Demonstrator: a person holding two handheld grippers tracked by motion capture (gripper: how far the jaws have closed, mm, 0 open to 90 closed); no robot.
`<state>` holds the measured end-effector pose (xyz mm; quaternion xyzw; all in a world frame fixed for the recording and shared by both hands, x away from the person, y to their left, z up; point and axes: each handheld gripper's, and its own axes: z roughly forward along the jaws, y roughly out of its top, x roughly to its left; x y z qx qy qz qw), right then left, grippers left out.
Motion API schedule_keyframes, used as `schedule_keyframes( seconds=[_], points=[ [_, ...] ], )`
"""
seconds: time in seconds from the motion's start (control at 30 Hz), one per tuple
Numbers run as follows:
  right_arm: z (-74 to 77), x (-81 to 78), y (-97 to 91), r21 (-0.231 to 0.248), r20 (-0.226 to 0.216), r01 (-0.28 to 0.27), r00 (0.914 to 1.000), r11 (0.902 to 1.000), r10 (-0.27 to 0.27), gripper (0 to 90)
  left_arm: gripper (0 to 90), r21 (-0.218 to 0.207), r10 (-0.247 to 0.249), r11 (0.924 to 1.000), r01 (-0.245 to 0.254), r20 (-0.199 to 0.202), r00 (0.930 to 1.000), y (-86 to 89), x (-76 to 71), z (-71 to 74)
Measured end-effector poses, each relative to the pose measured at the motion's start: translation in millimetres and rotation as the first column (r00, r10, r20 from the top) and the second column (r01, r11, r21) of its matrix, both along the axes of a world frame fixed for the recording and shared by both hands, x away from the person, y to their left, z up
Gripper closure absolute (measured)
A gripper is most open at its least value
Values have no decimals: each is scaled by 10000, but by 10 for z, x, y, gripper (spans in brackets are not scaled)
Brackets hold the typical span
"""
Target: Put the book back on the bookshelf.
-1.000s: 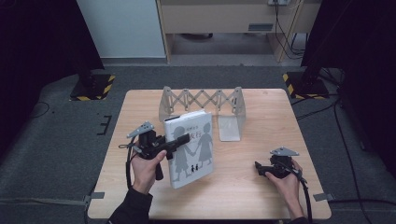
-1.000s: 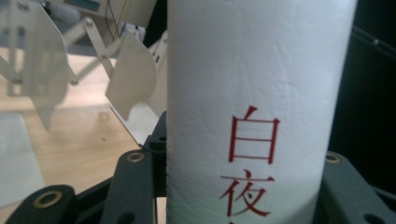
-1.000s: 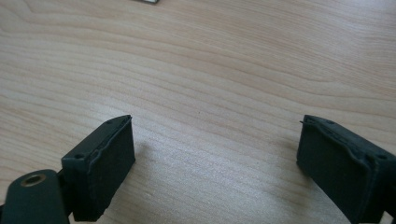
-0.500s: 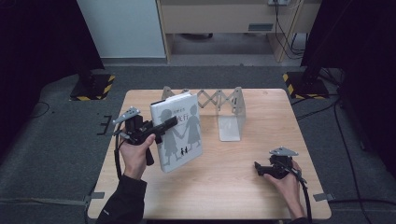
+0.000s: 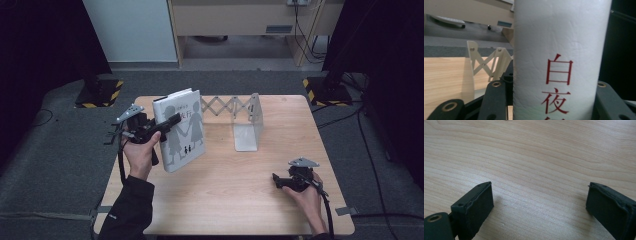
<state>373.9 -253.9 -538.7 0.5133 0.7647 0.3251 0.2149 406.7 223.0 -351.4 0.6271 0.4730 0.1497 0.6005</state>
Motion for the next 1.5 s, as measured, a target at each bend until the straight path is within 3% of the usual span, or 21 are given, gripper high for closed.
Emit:
schedule_keyframes(
  seconds=[0.27,0.67,0.97,1.2,1.5],
  points=[
    [0,0,1,8,0,15,10000,10000,-15,77,526,243,459,9986,-460,52,9989,17,148,-98],
    [0,0,1,2,5,22,10000,10000,-22,77,526,1027,1020,9897,-994,-198,9946,-39,374,-262],
    [0,0,0,0,0,3,10000,10000,-3,77,525,1322,1340,9827,-1294,-268,9906,-98,474,-406],
    [0,0,0,0,2,2,10000,10000,-2,77,525,1320,1425,9817,-1375,-287,9894,-160,569,-494],
    [0,0,1,4,1,11,10000,10000,-11,77,524,1549,1581,9755,-1562,-4,9874,-247,611,-583]
  ],
)
